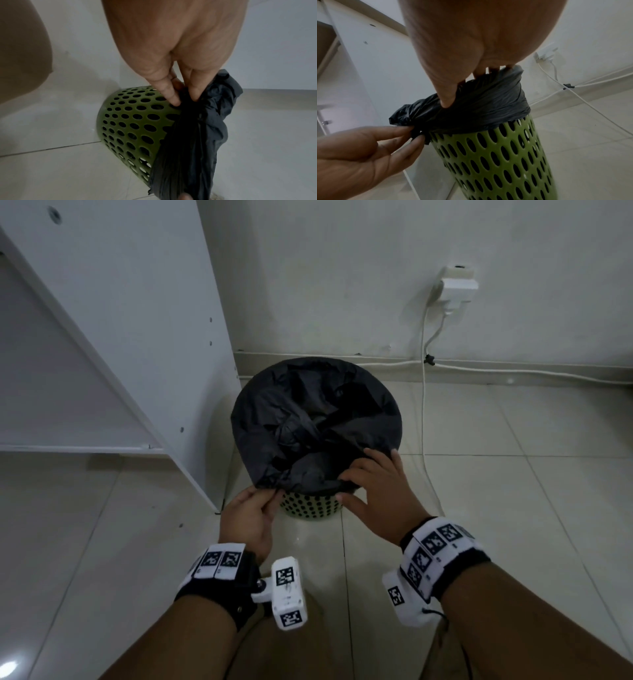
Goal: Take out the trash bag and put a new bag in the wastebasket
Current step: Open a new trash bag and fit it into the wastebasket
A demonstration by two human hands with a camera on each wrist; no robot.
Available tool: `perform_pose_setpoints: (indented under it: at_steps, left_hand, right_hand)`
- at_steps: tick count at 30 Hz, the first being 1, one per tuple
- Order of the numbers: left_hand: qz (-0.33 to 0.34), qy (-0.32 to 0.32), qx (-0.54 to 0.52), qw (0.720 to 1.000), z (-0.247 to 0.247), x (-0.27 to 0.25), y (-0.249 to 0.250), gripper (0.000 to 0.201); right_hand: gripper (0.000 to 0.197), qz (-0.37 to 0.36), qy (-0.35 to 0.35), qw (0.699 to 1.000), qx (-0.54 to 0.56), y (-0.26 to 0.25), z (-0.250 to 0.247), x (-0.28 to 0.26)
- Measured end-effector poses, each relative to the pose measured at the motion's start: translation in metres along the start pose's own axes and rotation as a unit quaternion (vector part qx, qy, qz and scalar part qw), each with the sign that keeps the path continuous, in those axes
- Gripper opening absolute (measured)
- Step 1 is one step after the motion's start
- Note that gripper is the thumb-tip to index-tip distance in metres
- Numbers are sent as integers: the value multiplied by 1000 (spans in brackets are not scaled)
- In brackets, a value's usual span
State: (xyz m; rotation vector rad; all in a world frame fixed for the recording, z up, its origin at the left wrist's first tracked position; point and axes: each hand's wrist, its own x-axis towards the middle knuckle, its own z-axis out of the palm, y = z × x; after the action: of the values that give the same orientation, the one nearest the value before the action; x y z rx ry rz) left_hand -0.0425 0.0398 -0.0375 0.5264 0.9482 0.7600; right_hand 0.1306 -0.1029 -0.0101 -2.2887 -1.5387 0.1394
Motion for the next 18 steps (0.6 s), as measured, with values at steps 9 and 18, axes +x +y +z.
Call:
perform_pose_setpoints:
  at_steps: [9,18]
  left_hand:
    - [24,79,29,996,10,10,-4,22]
    - [130,148,231,953,16,6,-10,18]
  right_hand:
    - [43,10,37,998,43,-1,11,2]
    - [37,21,31,998,57,-7,10,6]
